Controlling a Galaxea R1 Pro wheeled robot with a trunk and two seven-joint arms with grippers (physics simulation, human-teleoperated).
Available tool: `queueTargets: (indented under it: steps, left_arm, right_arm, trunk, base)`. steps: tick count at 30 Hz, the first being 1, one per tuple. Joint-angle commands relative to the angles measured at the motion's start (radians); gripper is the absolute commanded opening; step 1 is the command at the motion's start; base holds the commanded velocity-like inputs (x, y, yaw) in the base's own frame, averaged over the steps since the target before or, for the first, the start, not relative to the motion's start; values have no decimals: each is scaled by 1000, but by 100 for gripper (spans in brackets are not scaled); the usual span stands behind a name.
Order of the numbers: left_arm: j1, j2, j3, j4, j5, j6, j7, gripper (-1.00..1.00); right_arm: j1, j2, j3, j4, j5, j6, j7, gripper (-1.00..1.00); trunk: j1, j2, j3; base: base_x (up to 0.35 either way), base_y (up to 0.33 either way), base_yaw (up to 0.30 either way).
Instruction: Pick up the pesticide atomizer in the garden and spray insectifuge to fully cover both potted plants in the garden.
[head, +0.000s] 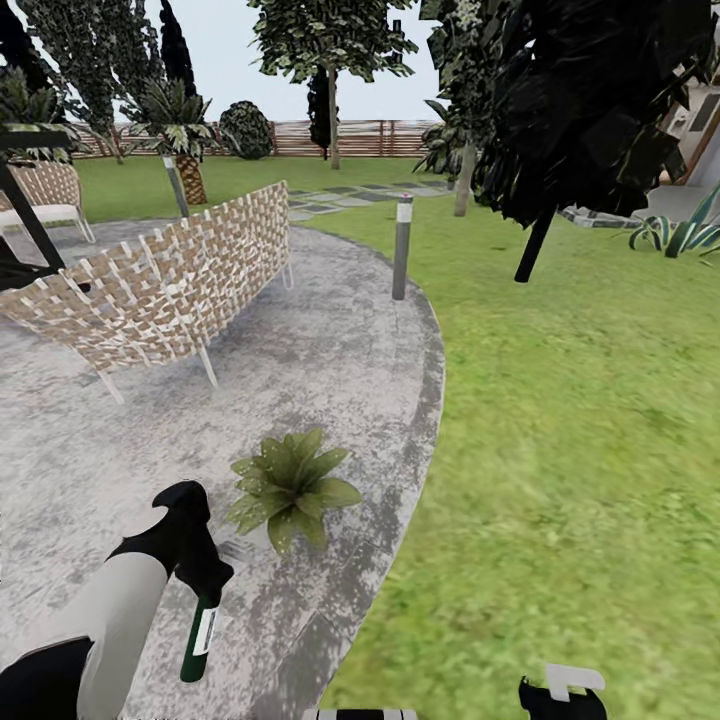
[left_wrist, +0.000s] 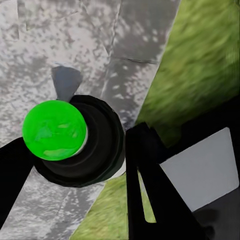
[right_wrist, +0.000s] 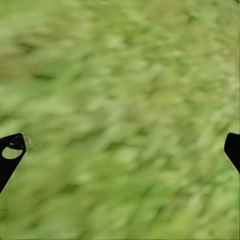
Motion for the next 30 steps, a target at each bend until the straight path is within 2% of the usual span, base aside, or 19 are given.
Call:
queueTargets:
  steps: [1,4,13,19,30]
  left_arm:
    - [-1,-5,21,-3,-10,10,17,-100]
    - [0,-17,36,-11,3,12,44,-100]
    - [1,-20,35,-32,5,12,50,-100]
    - [27,-20,34,-34,5,13,125,-100]
    - [28,-18,45,-35,8,48,130,-100]
  right_arm:
    - [0,3,-9,1,10,-3,-2,100]
    - [0,5,-10,-4,12,-4,-2,100]
    - [0,5,-3,-5,16,-5,0,100]
    - [0,-3,-3,2,15,-5,0,100]
    - [0,-3,-3,2,17,-5,0,100]
  trunk:
    - [0,0,-1]
    - [0,0,-3]
    - [0,0,-4]
    - [0,0,-4]
    - [0,0,-4]
  base:
    - [163,-233,254]
    - [213,-211,246]
    - [230,-204,39]
    - [-29,-284,33]
    - [-20,-296,265]
